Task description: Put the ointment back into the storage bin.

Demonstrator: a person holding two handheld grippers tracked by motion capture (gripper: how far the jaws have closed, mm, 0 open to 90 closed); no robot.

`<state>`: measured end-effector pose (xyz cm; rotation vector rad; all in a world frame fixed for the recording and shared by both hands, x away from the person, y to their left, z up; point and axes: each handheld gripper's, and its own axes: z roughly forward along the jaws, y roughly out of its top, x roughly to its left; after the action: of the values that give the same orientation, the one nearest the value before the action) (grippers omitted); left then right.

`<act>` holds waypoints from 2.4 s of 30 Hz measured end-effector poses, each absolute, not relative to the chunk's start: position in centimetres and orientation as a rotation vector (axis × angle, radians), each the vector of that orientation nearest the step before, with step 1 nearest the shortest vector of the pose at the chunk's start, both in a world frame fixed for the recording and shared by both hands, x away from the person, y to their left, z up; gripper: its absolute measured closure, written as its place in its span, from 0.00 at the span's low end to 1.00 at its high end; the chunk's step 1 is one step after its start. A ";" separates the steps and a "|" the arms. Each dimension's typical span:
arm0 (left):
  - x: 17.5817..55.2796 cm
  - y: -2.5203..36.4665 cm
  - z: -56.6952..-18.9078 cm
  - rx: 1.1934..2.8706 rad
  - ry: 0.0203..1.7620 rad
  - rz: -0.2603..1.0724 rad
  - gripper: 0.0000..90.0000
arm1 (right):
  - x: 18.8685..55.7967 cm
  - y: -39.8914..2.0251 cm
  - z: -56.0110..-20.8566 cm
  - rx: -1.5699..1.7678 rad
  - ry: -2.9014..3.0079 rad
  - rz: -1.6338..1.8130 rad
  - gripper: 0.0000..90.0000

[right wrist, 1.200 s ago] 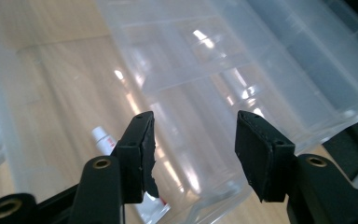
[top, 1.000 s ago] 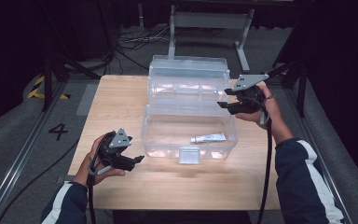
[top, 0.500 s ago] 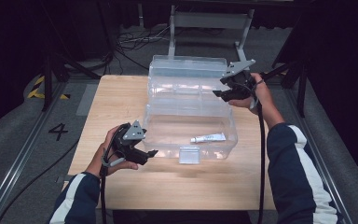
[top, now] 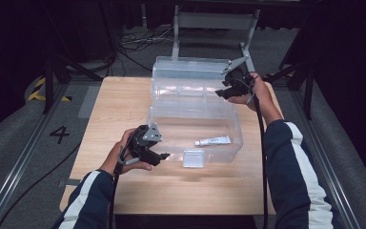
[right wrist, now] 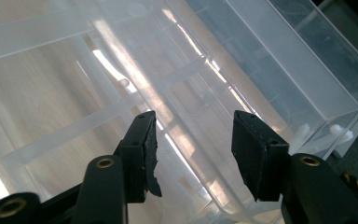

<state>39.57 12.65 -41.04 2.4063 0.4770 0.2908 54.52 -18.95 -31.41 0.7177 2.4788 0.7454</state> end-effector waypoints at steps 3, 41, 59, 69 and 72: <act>39.7 12.2 -41.4 2.423 0.465 0.289 0.33 | 54.9 -18.9 -31.6 0.722 2.514 0.747 0.58; 40.2 11.6 -42.2 2.458 0.450 0.180 0.79 | 54.3 -14.5 -30.0 0.500 2.652 0.513 0.89; 40.2 11.6 -42.2 2.453 0.457 0.188 0.79 | 53.8 -14.2 -29.4 0.381 2.716 0.482 0.95; 40.2 11.6 -42.2 2.452 0.460 0.182 0.79 | 53.3 -14.1 -29.1 0.335 2.716 0.463 0.96; 40.2 11.6 -42.2 2.455 0.456 0.181 0.79 | 53.2 -14.1 -29.2 0.330 2.716 0.468 0.96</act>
<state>40.20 11.58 -42.20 2.4551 0.4562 0.1812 53.21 -14.09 -29.19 0.3299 2.7162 0.4676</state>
